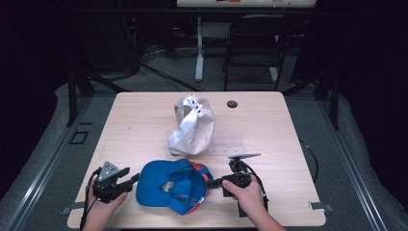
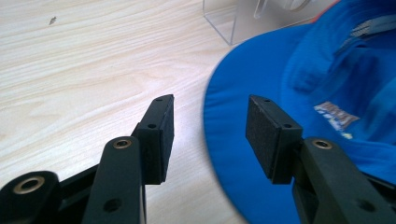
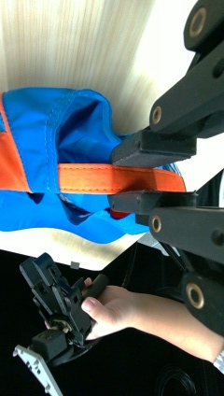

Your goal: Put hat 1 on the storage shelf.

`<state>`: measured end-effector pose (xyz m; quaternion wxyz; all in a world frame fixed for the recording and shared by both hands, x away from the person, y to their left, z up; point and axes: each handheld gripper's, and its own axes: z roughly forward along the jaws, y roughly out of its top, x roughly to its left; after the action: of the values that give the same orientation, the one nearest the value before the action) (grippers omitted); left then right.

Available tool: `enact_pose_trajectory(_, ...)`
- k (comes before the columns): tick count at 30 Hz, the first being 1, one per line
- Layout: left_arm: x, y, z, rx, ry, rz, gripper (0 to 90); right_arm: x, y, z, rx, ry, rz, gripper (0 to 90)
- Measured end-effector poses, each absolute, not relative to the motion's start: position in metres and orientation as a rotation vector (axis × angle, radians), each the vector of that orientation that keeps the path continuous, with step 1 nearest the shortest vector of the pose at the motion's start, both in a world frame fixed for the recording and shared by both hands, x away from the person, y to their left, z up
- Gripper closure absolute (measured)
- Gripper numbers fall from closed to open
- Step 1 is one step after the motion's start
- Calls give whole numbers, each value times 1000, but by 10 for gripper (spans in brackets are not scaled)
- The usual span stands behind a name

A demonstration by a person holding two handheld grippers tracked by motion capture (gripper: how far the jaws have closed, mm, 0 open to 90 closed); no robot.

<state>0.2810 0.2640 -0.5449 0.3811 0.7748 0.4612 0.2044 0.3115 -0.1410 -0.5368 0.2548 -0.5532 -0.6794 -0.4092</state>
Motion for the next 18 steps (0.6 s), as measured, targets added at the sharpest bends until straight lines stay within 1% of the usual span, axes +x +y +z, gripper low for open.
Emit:
enact_pose_trajectory(1, 283, 263, -545, 1977, 1171, 519, 526, 309, -151, -533, -1509, -1841, -1116, 780)
enact_pose_trajectory(2, 283, 263, -545, 1977, 1171, 519, 526, 309, -151, -533, -1509, -1841, -1116, 780)
enact_pose_trajectory(7, 285, 260, -545, 1987, 1159, 520, 526, 304, -177, -517, -1546, -1822, -1137, 780)
enact_pose_trajectory(9, 285, 259, -545, 1985, 1160, 517, 526, 304, -180, -515, -1542, -1817, -1146, 780)
enact_pose_trajectory(13, 285, 259, -545, 1988, 1161, 517, 526, 305, -196, -501, -1579, -1810, -1171, 780)
enact_pose_trajectory(18, 285, 259, -546, 1987, 1162, 514, 526, 307, -202, -496, -1578, -1794, -1169, 781)
